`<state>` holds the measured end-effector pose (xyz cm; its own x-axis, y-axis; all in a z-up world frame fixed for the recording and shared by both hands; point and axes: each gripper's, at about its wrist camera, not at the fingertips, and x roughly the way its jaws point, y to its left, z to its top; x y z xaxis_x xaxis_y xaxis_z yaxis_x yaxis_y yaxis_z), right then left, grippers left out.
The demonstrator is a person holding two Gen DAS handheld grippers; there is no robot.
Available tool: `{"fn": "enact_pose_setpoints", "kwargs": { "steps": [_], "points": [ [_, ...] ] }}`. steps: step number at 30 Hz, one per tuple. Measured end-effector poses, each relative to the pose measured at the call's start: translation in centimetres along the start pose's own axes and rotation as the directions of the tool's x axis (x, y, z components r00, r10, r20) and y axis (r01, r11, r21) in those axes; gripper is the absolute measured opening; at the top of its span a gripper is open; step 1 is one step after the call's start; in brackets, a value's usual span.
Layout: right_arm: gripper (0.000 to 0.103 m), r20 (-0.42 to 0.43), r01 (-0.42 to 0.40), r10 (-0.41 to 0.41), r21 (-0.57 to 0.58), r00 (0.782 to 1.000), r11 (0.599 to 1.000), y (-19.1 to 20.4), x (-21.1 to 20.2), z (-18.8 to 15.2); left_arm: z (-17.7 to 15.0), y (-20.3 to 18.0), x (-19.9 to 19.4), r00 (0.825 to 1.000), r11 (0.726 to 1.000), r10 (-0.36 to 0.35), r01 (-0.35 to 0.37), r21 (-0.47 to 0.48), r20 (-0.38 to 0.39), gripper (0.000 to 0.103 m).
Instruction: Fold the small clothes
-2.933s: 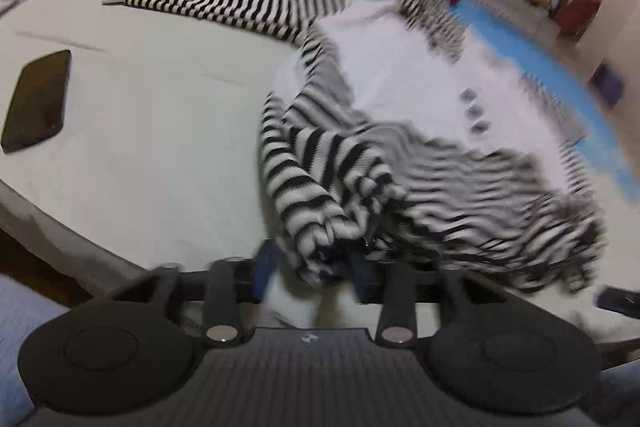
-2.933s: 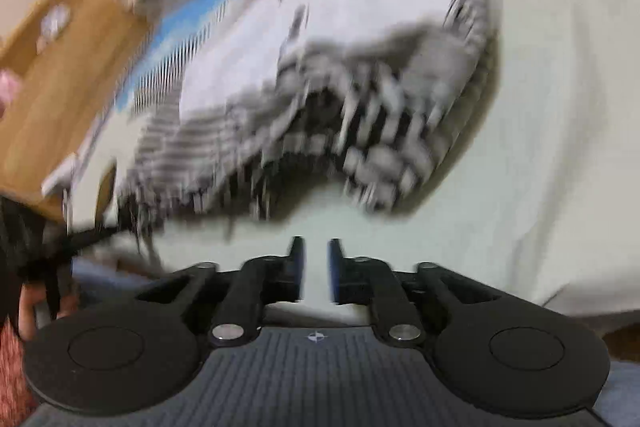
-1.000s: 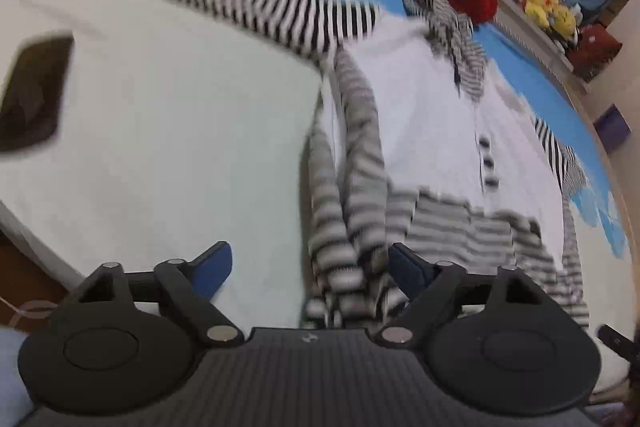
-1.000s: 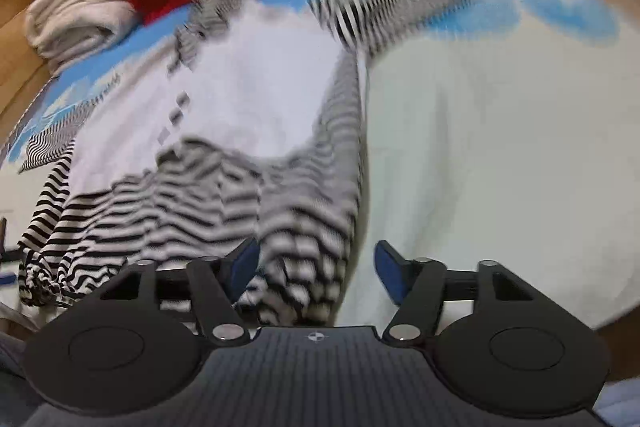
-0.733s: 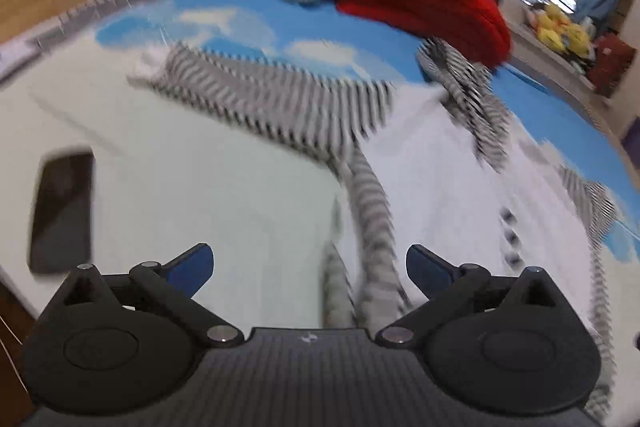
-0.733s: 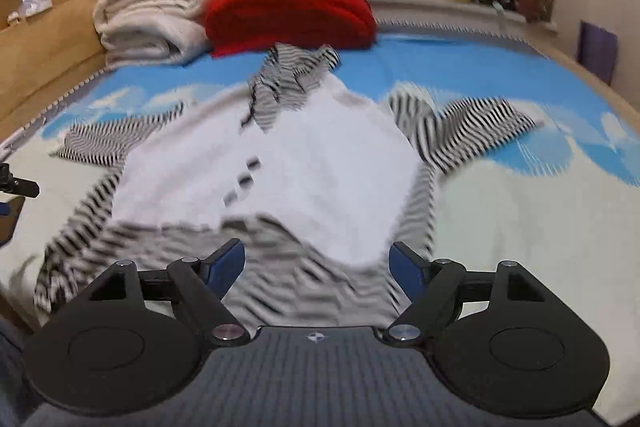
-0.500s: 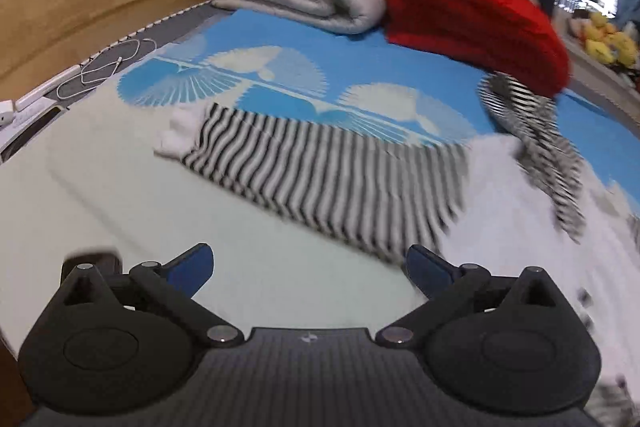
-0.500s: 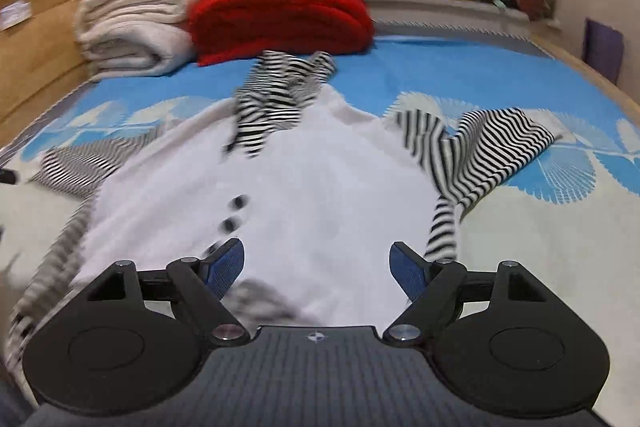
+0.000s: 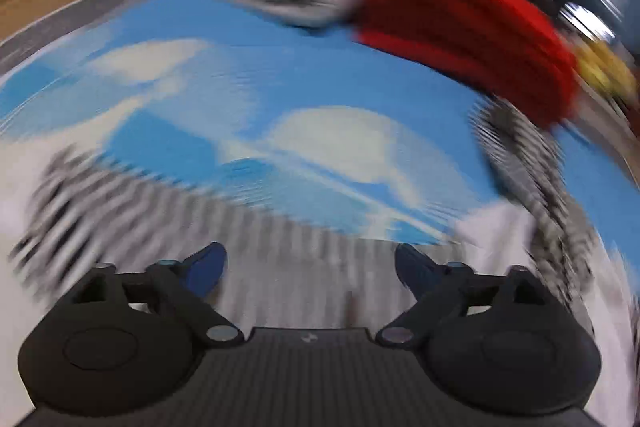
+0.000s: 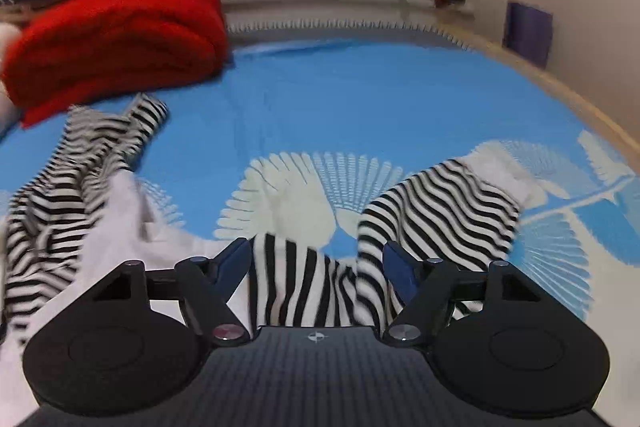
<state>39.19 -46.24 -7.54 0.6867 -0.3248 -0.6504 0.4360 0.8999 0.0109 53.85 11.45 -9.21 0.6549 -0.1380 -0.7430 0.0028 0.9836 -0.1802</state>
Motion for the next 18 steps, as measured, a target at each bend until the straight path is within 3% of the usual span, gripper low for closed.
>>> {"fn": "enact_pose_setpoints", "kwargs": {
  "steps": [3,5,6,7,8,9,10,11,12,13,15,17,18],
  "points": [
    [0.081,-0.120,-0.034,0.035,0.006,0.992,0.999,-0.1,4.2,1.3,0.4,-4.3,3.4,0.998,0.982,0.053,-0.049,0.183,-0.016,0.103],
    [0.080,-0.161,-0.047,0.047,0.005,0.986,0.999,0.0,6.0,1.2,-0.1,-5.9,6.0,0.993,0.962,0.115,-0.104,0.254,-0.029,0.103],
    [0.065,-0.183,-0.047,0.045,-0.012,0.982,0.999,0.2,6.6,0.7,-0.4,-6.4,7.4,0.985,0.946,0.168,-0.150,0.287,-0.040,0.095],
    [0.034,-0.224,-0.029,0.018,-0.044,0.974,0.999,0.4,7.6,0.3,-0.8,-6.6,8.6,0.977,0.936,0.206,-0.183,0.299,-0.048,0.091],
    [0.032,-0.240,-0.044,0.027,-0.063,0.970,0.997,0.6,8.1,-0.2,-0.8,-6.4,8.7,0.981,0.946,0.194,-0.183,0.268,-0.014,0.085],
    [0.012,-0.211,-0.049,0.029,-0.092,0.977,0.995,0.9,7.7,-0.4,-0.9,-6.3,8.6,0.984,0.950,0.179,-0.172,0.261,-0.004,0.059],
    [0.007,-0.199,-0.052,0.024,-0.134,0.980,0.990,1.2,7.5,-0.6,-0.9,-6.3,8.4,0.982,0.945,0.188,-0.184,0.270,0.011,0.038],
    [0.007,-0.194,-0.040,0.010,-0.151,0.981,0.988,1.3,7.4,-0.8,-1.0,-6.6,8.4,0.968,0.922,0.248,-0.249,0.296,0.041,0.027],
    [0.006,-0.192,-0.027,0.003,-0.127,0.981,0.991,1.1,7.3,-0.8,-1.2,-6.3,8.7,0.942,0.886,0.330,-0.333,0.321,0.068,0.019],
    [0.004,-0.190,-0.004,-0.014,-0.097,0.982,0.995,0.8,7.3,-0.6,-1.5,-5.6,8.8,0.921,0.860,0.379,-0.385,0.336,0.085,0.019],
    [0.004,-0.150,0.148,-0.161,-0.099,0.975,0.984,0.2,7.4,-0.4,-1.8,-3.2,8.6,0.886,0.817,0.449,-0.459,0.349,0.114,0.020],
    [0.004,-0.143,0.193,-0.202,-0.076,0.969,0.978,-1.4,7.6,-0.8,-1.9,-0.3,8.3,0.853,0.785,0.505,-0.517,0.340,0.130,0.019],
    [0.004,-0.145,0.194,-0.203,-0.075,0.968,0.978,-2.0,7.7,-1.2,-1.8,1.2,8.5,0.823,0.756,0.553,-0.561,0.337,0.128,0.020]
  ]
}}
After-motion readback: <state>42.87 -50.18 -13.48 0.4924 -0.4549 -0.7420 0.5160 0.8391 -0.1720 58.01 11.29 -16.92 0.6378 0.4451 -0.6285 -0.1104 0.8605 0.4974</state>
